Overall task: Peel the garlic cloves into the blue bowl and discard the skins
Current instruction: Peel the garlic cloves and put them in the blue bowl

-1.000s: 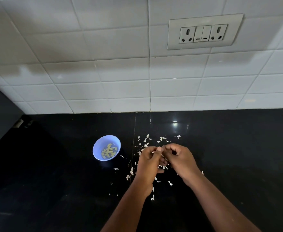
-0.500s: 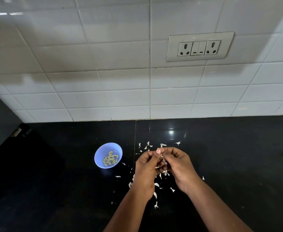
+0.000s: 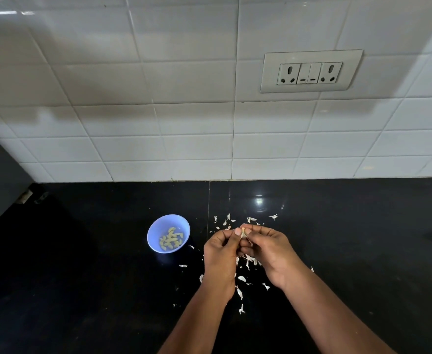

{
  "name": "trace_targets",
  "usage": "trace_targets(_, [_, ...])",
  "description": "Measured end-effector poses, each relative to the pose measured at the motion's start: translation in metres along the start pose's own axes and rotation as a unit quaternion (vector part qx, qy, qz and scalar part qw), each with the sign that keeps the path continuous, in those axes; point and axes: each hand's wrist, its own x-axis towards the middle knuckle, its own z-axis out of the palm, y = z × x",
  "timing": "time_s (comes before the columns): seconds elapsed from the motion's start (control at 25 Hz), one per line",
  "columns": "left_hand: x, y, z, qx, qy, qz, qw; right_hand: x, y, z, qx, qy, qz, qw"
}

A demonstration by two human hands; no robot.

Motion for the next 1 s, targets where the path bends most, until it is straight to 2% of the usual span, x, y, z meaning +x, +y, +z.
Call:
trace_targets(0.12, [0.0,0.002,0.002,-0.003,0.009,-0.019,1.0,0.007,0.005,0.001,0.061,0.0,0.056,0.997])
trace_targets(0.24, [0.004,0.005,-0.003,-0.011,0.044,-0.05,0.998,0.02,0.005,-0.008,0.076,0.045,0.034,0.995])
trace_targets(0.4, [0.01,-0.003,-0.02,0.18,-0.012,-0.083,0.98,0.037,-0.001,-0.036,-0.121,0.055,-0.048,0.99])
trace_targets(0.48, [0.01,-0.008,-0.02,0.288,-0.052,-0.083,0.953,0.044,-0.003,-0.046,-0.214,0.036,-0.056,0.974])
trace_targets(0.56, [0.01,-0.011,-0.015,0.345,-0.084,-0.082,0.931,0.054,-0.003,-0.05,-0.313,0.036,-0.057,0.947])
trace_targets(0.64, [0.011,-0.011,-0.012,0.356,-0.085,-0.071,0.928,0.064,-0.002,-0.053,-0.391,0.043,-0.059,0.918])
trace_targets(0.8, [0.024,-0.011,-0.016,0.326,-0.012,-0.042,0.944,0.078,-0.006,-0.053,-0.445,0.012,-0.041,0.895])
trace_targets(0.88, [0.032,-0.007,-0.019,0.311,0.026,-0.026,0.95,0.083,-0.014,-0.044,-0.443,-0.005,-0.038,0.896])
trace_targets(1.0, [0.041,-0.002,-0.023,0.283,0.061,-0.025,0.957,0.091,-0.022,-0.027,-0.391,-0.021,-0.021,0.92])
